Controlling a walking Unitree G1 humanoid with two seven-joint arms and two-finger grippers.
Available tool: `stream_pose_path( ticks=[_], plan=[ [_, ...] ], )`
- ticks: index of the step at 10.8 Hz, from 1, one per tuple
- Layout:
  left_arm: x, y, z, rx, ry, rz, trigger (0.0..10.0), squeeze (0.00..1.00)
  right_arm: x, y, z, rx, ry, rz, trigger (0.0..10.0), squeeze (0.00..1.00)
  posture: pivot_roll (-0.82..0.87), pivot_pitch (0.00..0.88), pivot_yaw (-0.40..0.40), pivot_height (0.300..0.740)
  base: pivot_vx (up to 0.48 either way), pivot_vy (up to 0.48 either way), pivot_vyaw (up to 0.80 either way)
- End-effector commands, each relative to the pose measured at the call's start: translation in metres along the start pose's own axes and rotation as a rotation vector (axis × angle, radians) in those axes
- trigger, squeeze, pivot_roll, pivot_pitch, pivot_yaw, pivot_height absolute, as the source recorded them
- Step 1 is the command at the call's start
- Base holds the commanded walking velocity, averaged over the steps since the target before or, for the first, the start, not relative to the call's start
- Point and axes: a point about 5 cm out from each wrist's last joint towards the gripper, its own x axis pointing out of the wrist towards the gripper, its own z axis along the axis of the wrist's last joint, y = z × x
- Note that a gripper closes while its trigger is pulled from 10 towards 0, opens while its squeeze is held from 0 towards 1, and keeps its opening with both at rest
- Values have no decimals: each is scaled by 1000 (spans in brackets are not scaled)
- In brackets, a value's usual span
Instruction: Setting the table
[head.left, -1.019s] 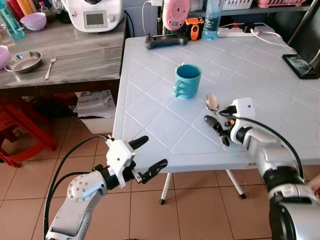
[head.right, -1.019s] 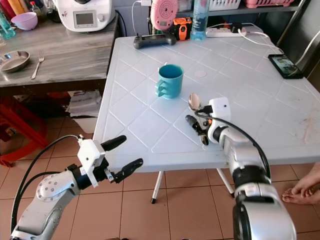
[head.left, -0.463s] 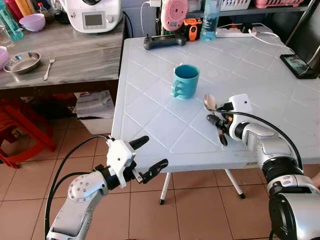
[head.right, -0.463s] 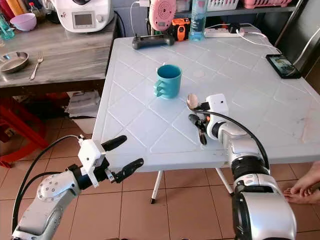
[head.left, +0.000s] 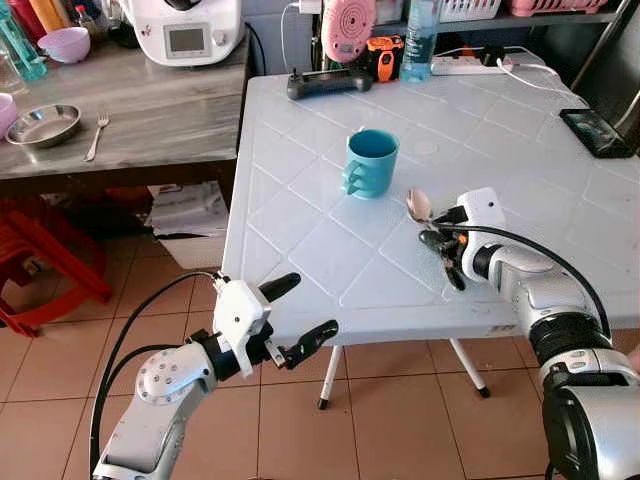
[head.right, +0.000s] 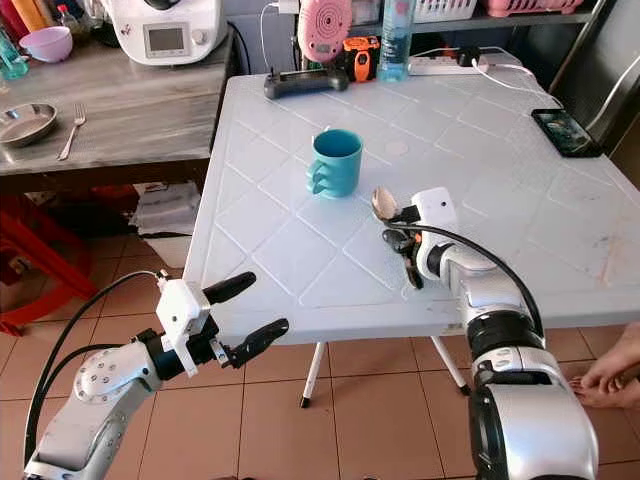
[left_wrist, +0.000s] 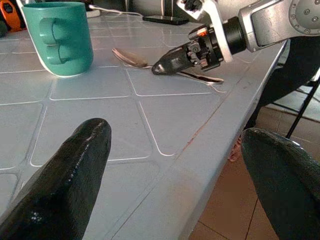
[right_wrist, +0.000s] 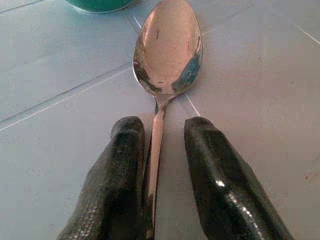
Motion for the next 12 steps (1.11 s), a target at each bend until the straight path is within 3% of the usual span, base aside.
stream_pose_path(
  ticks=[1,6,7,10,12],
  plan=[
    [-2,0,-1,-14,6,-1,10000,0,4,18,-39,62,157,78,0,0,82,109,63,740,0,0,0],
    [0,-1,0,-20,4,2,10000,0,3,14,-41,97,150,61,0,0,82,107,59,740,0,0,0],
    [1,-2,-1,-23,1,0,10000,0,3,11,-34,155,62,11,0,0,81,96,52,740,0,0,0],
    [4,-2,-1,-28,-14,12,10000,0,0,12,-27,271,-56,-69,0,0,69,79,43,740,0,0,0],
    [4,11,-4,-29,2,181,10000,0,-7,20,-21,297,-163,-120,0,0,70,66,36,740,0,0,0]
  ],
)
